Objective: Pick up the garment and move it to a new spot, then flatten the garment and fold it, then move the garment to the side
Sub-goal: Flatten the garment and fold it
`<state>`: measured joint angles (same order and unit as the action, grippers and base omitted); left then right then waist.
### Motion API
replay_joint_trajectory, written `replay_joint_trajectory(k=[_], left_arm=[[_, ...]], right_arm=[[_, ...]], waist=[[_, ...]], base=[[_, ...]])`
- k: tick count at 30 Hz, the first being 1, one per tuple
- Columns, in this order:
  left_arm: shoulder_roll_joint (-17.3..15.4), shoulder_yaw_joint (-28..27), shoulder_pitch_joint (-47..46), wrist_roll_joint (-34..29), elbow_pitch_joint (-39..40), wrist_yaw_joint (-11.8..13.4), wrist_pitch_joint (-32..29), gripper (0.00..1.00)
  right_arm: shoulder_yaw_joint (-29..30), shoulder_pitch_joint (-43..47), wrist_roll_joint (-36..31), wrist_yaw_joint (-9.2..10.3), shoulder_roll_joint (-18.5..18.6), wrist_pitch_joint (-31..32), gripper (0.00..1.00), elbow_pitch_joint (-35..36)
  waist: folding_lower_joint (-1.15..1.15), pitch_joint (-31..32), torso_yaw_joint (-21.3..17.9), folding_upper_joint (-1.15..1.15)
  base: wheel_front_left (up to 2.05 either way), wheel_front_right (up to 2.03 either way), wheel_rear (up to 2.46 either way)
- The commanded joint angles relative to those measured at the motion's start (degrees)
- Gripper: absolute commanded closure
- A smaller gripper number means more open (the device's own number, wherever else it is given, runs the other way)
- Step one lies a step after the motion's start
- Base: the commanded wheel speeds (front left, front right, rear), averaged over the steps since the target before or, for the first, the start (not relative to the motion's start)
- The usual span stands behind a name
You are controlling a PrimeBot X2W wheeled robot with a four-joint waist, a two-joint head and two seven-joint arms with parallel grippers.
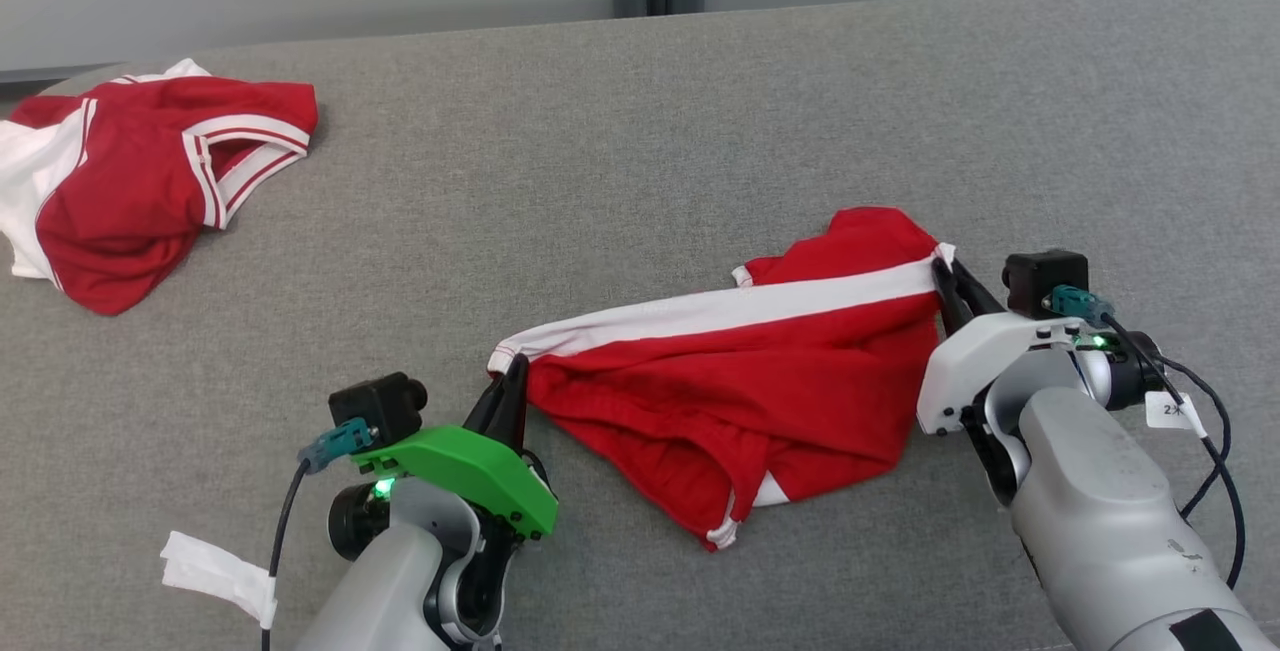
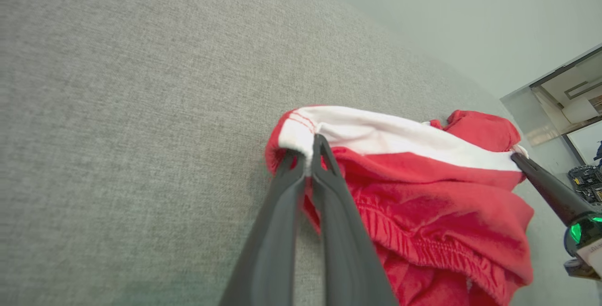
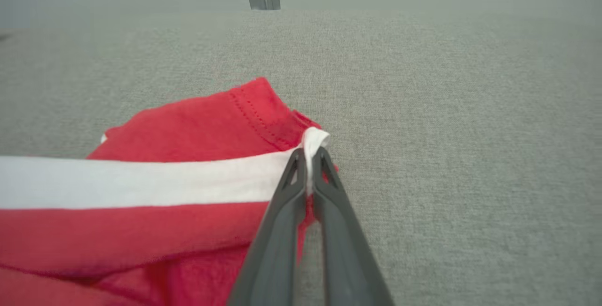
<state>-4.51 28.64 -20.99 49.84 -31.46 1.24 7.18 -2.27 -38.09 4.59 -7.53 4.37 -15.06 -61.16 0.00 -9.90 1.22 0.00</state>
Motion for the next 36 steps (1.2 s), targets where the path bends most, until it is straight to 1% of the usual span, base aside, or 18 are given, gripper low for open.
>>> replay_joint_trajectory(k=[1,5,9,13,16,19,22,29,31,33,36], left_arm=[[-0.8,-0.19,-1.34,-0.37,0.56,-0.17,0.71,1.0],[-1.38,-0.33,-2.05,-0.88,2.37,-0.72,1.8,1.0],[-2.24,-0.49,-2.95,-1.56,5.54,-0.76,2.52,1.0],[-3.65,-0.79,-3.66,-2.3,10.52,-0.55,2.9,1.0],[-5.13,-0.99,-4.25,-3.01,15.92,-0.11,2.35,1.0],[-6.94,-1.38,-4.29,-3.5,22.12,0.84,1.22,1.0],[-9.15,-1.93,-3.06,-3.95,29.88,2.39,-0.46,1.0],[-14.71,-3.37,0.08,-4.91,46.82,6.65,-6.0,1.0],[-15.99,-3.49,0.3,-4.66,49.34,7.45,-8.0,1.0],[-16.96,-3.54,-0.58,-4.54,50.12,7.87,-9.87,1.0],[-17.34,-3.42,-3.62,-3.53,47.8,7.2,-12.23,1.0]], right_arm=[[0.19,1.11,0.78,0.08,0.28,-0.17,1.0,1.99],[0.32,3.09,1.97,0.08,0.47,-0.17,1.0,9.62],[-0.08,5.53,3.33,0.08,0.85,-0.17,1.0,18.08],[-0.83,8.08,4.19,0.08,1.6,-0.17,1.0,27.46],[-1.57,10.3,4.21,0.08,2.57,-0.17,1.0,34.81],[-1.64,13.0,4.43,0.08,3.22,-0.16,1.0,41.77],[-0.91,16.07,3.83,0.08,4.05,0.1,1.0,50.18],[1.76,23.96,2.38,0.08,3.69,6.34,1.0,71.56],[2.01,25.4,2.13,0.08,3.28,8.37,1.0,75.81],[2.0,26.16,2.19,0.08,2.96,10.31,1.0,77.82],[1.88,24.37,3.89,0.08,2.47,11.87,1.0,76.41]], waist=[[0.0,0.52,-0.39,0.0],[0.0,2.02,-1.25,0.0],[0.0,4.02,-2.17,0.0],[0.0,6.24,-2.91,0.0],[0.0,8.17,-3.29,0.0],[0.0,9.89,-3.53,0.0],[0.0,11.11,-3.85,0.0],[0.0,11.44,-4.47,0.0],[0.0,11.03,-4.56,0.0],[0.0,10.24,-4.56,0.0],[0.0,8.19,-4.44,0.0]], base=[[0.0,0.0,0.0],[0.0,0.0,0.0],[0.0,0.0,0.0],[0.0,0.0,0.0],[0.0,0.0,0.0],[0.0,0.0,0.0],[0.0,0.0,0.0],[0.0,0.0,0.0],[0.0,0.0,0.0],[0.0,0.0,0.0],[0.0,0.0,0.0]])
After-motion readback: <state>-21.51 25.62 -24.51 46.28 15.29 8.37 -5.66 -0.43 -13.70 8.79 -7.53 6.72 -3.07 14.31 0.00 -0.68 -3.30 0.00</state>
